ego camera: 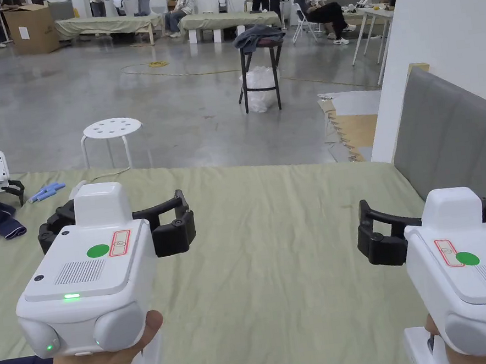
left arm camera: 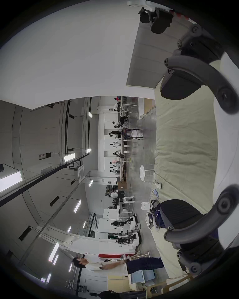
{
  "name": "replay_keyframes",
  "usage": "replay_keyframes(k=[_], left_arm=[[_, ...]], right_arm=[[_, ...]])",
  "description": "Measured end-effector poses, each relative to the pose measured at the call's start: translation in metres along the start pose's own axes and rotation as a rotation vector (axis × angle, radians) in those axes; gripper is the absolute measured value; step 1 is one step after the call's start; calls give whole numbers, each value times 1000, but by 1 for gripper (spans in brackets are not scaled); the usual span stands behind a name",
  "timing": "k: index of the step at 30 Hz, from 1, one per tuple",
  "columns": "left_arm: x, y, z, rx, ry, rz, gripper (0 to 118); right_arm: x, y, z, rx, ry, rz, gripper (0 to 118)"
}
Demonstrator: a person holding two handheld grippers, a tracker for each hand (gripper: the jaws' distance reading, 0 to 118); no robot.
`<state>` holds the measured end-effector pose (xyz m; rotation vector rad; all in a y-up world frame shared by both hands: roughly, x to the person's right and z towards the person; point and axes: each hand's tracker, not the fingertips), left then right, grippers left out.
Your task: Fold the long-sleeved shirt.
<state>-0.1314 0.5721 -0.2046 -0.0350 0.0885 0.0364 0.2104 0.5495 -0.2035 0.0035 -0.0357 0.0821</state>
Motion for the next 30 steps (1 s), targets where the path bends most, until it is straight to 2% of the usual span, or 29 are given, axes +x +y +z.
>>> replay_keyframes(k=[5,6,8,9,14,16,22,27,30], left_arm=[[0,0,0,-2,1,-9,111],[0,0,0,-2,4,-6,111],[1,0,0,-9,4,-5,111],[1,-1,-1,-7,0,-5,111],[2,0,4,0,-14,-12,111],[3,0,3,0,-3,-14,111],[1,0,2,-15,-14,23,111],[0,-2,3,-8,-3,-1,111],[0,-3,2,-12,6,-1,111]], right_arm=[[-2,0,1,0,4,20,118],[-1,0,1,-5,2,7,118],[3,-1,1,-20,31,-84,118],[4,-1,1,-16,30,-98,118],[1,-1,0,-7,-9,-3,118],[0,-1,1,-2,-10,12,118],[-4,4,6,14,-3,42,118],[-2,4,5,10,8,8,118],[-3,3,5,6,1,15,118]])
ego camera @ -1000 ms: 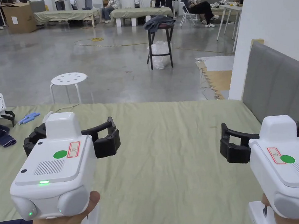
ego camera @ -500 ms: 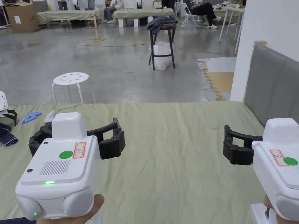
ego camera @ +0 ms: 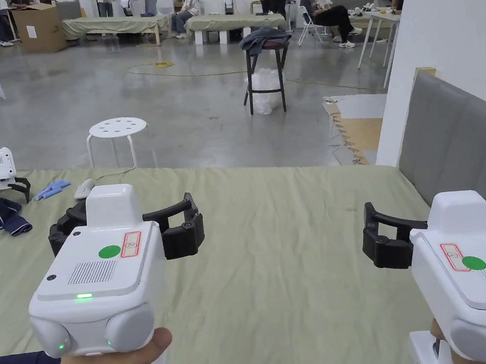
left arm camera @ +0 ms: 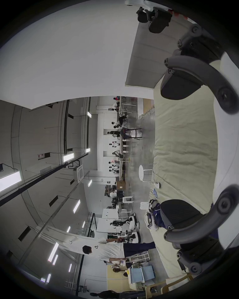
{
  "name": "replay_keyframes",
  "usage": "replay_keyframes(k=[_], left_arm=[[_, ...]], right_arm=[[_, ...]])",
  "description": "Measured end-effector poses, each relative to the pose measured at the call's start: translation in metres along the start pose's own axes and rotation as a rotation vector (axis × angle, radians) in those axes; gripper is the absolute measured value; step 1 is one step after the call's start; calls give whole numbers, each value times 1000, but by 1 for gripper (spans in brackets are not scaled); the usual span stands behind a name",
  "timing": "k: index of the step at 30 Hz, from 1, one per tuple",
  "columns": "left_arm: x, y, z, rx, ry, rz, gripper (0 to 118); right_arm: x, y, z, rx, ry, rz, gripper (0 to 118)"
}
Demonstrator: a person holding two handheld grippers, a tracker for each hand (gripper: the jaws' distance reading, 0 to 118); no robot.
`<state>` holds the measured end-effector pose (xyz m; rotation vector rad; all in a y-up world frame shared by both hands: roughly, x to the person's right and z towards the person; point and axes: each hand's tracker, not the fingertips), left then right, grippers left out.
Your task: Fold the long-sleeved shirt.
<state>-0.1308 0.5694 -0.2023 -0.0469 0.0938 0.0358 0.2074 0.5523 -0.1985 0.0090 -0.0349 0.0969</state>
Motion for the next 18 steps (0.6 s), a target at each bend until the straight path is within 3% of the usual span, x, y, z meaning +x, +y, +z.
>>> replay_keyframes(k=[9,13,18], left_arm=[[3,2,-1,-46,-28,43,111],[7,0,1,-46,-43,-14,111],[4,-1,2,-86,-77,44,111]], right_arm=[[-1,-3,5,-1,12,-9,118],[-1,-4,5,-2,10,3,118],[-3,-7,5,-6,12,11,118]])
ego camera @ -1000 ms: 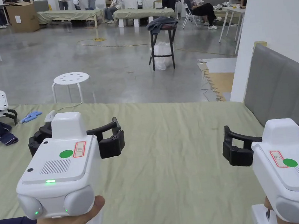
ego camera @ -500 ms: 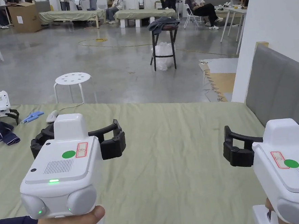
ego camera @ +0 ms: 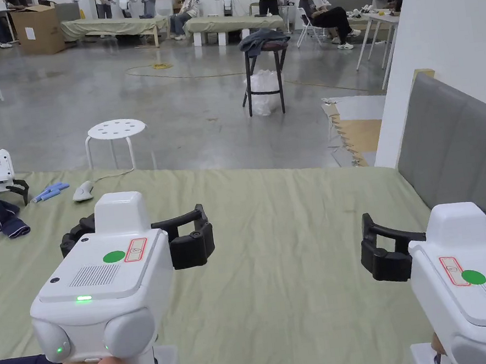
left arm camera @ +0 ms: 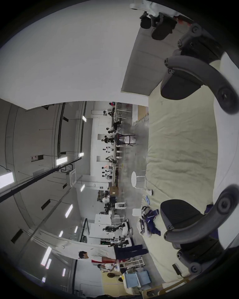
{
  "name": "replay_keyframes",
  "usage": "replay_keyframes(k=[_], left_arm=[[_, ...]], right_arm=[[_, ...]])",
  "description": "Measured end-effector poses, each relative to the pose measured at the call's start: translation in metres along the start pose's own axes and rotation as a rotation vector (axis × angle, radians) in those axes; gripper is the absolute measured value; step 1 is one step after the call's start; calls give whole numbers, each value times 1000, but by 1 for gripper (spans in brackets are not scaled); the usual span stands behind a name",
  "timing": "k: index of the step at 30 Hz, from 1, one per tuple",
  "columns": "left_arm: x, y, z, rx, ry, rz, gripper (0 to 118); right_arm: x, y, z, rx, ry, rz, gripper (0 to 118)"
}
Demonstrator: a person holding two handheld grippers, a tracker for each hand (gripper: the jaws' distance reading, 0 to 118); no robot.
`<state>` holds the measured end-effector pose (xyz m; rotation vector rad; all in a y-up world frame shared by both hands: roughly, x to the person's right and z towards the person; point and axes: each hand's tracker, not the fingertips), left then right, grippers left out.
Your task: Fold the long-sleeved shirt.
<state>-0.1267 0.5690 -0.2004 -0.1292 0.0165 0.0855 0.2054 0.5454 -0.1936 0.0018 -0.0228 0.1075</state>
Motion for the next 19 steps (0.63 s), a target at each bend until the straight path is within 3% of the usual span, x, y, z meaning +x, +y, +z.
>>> replay_keyframes(k=[11,19], left_arm=[[-6,-2,-2,4,103,-21,111],[-10,1,2,26,103,-40,111]], right_arm=[[-2,-3,0,-7,4,5,118],[-5,3,0,8,9,7,118]])
